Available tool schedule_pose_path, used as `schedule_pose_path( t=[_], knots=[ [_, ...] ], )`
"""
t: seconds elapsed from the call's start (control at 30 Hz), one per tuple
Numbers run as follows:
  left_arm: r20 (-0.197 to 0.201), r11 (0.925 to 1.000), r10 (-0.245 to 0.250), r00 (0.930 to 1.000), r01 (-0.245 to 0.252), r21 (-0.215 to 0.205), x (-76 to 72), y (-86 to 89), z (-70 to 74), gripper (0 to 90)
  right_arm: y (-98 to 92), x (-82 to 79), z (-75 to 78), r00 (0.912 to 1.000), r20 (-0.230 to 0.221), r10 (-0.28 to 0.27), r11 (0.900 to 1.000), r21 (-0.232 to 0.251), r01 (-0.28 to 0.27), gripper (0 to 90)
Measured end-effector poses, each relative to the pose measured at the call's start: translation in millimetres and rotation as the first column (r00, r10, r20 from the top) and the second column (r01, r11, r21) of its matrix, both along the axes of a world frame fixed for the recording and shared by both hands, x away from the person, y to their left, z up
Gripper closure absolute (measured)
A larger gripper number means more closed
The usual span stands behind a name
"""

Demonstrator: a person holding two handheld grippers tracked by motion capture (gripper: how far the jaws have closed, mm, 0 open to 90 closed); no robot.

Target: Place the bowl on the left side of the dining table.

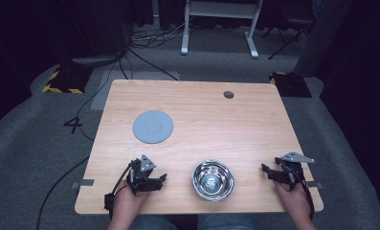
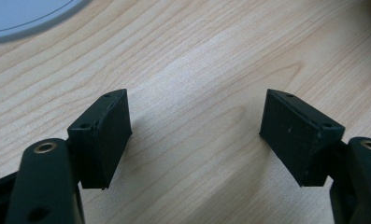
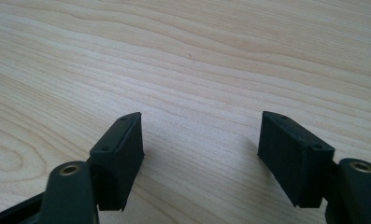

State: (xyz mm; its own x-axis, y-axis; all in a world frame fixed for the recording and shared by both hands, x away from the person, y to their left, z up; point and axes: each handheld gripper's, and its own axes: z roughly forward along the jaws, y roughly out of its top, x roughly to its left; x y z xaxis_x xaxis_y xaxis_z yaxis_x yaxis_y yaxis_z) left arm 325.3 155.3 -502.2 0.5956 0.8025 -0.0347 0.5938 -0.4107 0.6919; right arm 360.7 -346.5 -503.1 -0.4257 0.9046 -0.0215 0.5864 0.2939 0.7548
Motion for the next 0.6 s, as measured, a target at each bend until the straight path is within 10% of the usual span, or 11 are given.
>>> schedule_pose_path(
  t=[0.6],
  knots=[
    [-0.056,0.9968,0.049,0.9972,-0.046,0.066,1.5,-5.9,8.7,26.3,0.8,-0.3,0.1,1.0,-0.002,-0.001,1.0,0.012,0.001,31.1]
  ],
)
